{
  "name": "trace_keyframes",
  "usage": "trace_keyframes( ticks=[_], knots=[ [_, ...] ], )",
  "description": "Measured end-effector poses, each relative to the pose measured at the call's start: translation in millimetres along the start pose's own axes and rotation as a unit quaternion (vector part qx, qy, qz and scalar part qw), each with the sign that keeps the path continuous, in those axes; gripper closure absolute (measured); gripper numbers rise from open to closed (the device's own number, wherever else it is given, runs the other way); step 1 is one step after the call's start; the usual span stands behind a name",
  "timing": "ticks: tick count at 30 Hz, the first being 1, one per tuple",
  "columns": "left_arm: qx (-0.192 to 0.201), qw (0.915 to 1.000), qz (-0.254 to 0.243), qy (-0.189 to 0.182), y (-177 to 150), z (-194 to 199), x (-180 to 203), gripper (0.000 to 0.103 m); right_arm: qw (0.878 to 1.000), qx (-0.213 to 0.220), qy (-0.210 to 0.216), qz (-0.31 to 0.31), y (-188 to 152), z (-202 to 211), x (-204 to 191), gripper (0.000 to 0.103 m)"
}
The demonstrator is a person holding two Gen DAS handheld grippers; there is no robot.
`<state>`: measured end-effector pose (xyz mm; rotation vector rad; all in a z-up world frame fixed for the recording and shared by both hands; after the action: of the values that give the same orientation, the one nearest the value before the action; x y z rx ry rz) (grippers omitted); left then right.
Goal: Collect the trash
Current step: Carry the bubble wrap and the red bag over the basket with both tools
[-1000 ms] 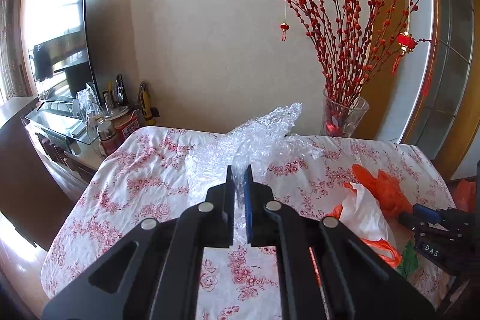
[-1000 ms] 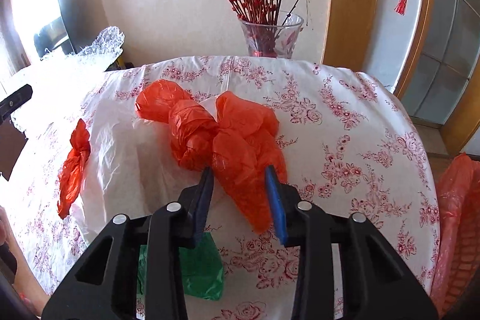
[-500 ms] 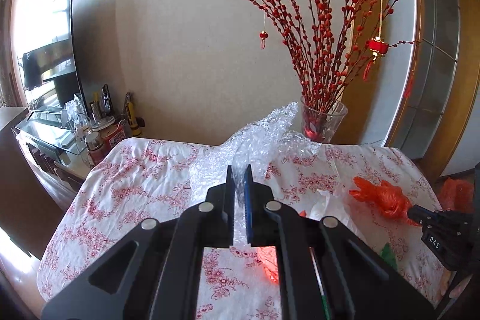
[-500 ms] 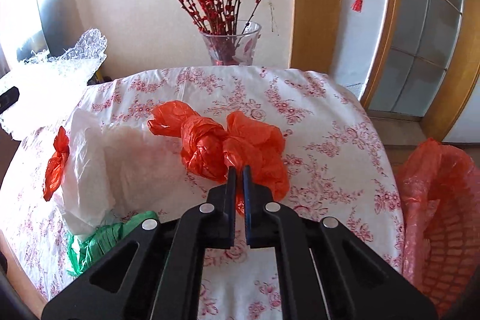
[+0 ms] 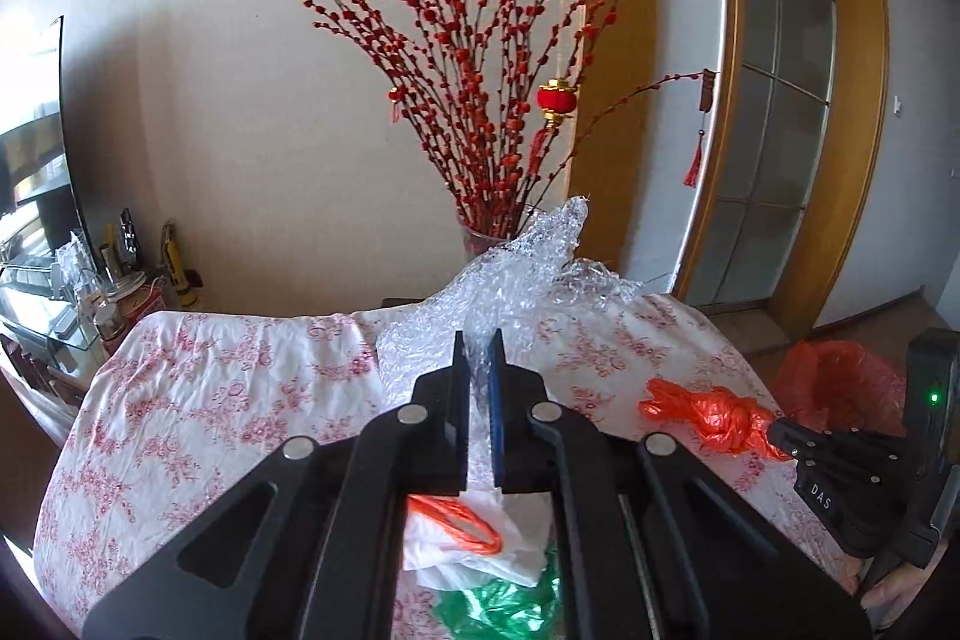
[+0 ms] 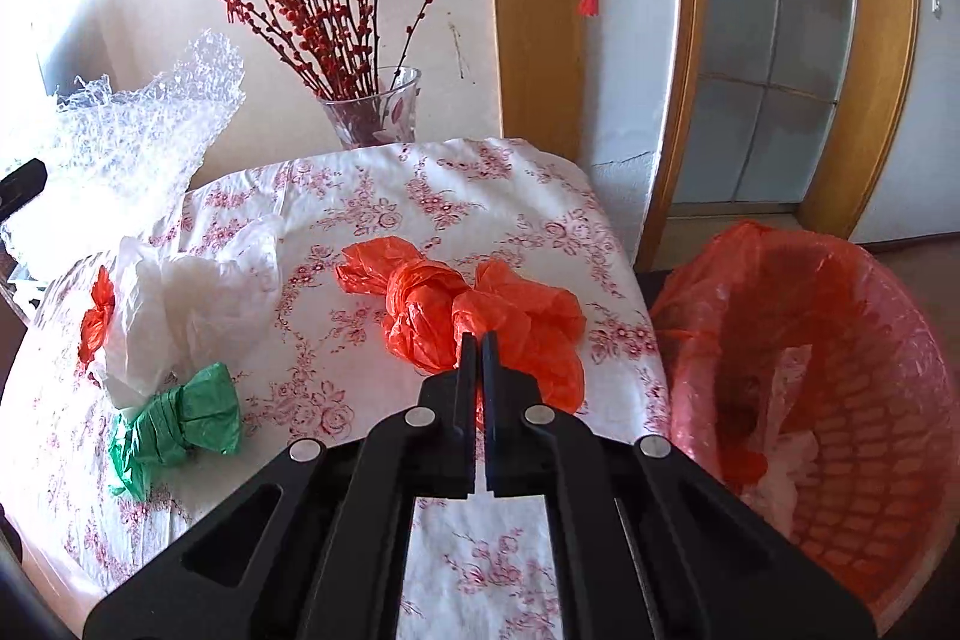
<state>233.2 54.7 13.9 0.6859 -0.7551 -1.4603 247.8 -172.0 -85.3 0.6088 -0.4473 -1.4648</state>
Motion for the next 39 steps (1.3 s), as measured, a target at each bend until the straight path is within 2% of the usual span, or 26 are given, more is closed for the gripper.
trace_keyframes(
  ticks=[10, 21, 29, 39],
  knots=[
    [-0.007, 0.9982, -0.020, -0.057, -2.4, -1.8, 62.3, 0.096, 0.999, 0.029, -0.005, -0.025, -2.0, 36.2, 33.3, 0.102],
    [-0.014, 0.9960, -0.034, -0.082, -7.0, -8.2, 90.6, 0.096, 0.998, 0.061, -0.003, -0.029, 3.2, 65.4, 43.2, 0.102],
    [-0.017, 0.9925, -0.049, -0.110, -10.4, -7.7, 114.1, 0.096, 0.995, 0.088, -0.028, -0.041, 6.1, 90.0, 66.7, 0.102],
    [-0.014, 0.9847, -0.071, -0.159, -11.7, -3.0, 159.0, 0.097, 0.987, 0.113, -0.075, -0.086, -3.4, 120.8, 121.1, 0.102]
  ],
)
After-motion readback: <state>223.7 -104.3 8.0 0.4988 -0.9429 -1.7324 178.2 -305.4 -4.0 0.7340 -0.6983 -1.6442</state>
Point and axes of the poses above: each gripper's, at about its wrist camera, not at the fingertips, and z roughly against the way its jaws point, x to its right, y to its top, the point moved 5 cm from there along -z, roughly the way its jaws point, and after that the axes turned 8 degrees about -x, right-handed, at the moved point
